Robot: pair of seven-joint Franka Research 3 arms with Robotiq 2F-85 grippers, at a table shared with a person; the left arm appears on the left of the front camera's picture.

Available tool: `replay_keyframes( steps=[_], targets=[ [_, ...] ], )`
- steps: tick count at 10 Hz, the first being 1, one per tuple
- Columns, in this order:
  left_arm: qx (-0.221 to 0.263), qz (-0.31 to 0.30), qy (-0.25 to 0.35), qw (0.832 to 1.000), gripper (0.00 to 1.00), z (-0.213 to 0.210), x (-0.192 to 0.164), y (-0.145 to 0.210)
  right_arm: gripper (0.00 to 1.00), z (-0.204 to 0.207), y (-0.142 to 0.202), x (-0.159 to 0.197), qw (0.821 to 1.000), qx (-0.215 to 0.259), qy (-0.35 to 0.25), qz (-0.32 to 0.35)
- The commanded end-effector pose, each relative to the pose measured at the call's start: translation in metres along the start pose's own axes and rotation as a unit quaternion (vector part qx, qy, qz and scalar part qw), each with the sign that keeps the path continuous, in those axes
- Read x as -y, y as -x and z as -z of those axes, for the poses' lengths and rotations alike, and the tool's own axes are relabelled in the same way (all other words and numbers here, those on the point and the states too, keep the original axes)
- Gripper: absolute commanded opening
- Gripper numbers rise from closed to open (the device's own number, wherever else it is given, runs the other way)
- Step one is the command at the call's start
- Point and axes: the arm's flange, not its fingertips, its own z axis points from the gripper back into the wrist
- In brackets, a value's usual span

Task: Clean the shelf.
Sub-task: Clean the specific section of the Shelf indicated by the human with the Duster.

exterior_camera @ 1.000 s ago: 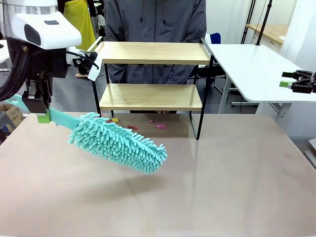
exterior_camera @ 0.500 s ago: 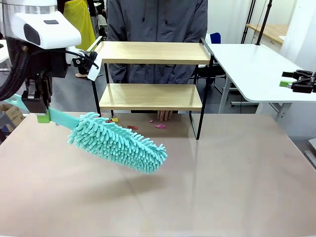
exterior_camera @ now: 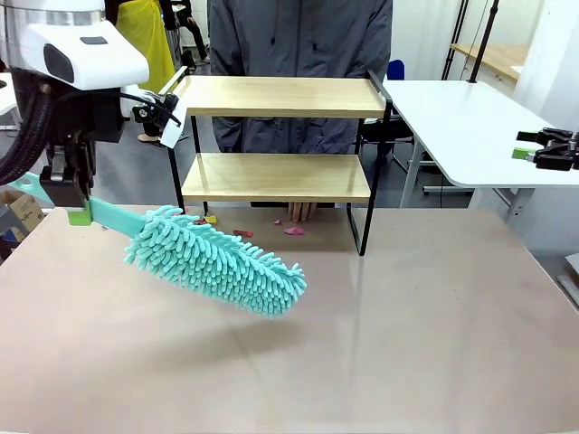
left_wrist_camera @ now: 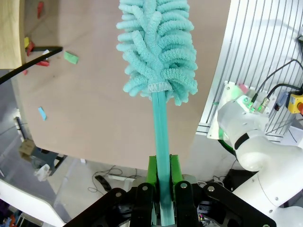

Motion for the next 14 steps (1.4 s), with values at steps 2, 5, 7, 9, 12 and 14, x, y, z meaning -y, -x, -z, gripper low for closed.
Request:
replay_keyframes(
  steps=[2,5,7,9,12,14],
  targets=[
    [0.002,0.004,0.0,1.0,0.13,-0.003,0.001,0.004,1.0,0.001,-0.003,0.0,1.0,0.0,-0.002,-0.003],
    [0.002,0.004,0.0,1.0,0.13,-0.003,0.001,0.004,1.0,0.001,-0.003,0.0,1.0,0.0,-0.002,-0.003],
    [0.058,-0.078,0.054,0.994,0.13,0.001,-0.001,-0.011,1.0,0.001,-0.003,0.0,1.0,0.0,-0.002,-0.003],
    [0.085,-0.136,0.069,0.985,0.13,0.007,0.009,-0.037,1.0,0.001,-0.003,0.0,1.0,0.0,-0.002,-0.003],
    [0.078,-0.292,0.035,0.953,0.13,0.005,0.037,-0.098,1.0,0.001,-0.003,0.0,1.0,0.0,-0.002,-0.003],
    [0.084,-0.351,0.021,0.932,0.13,0.003,0.055,-0.134,1.0,0.001,-0.003,0.0,1.0,0.0,-0.002,-0.003]
  ],
)
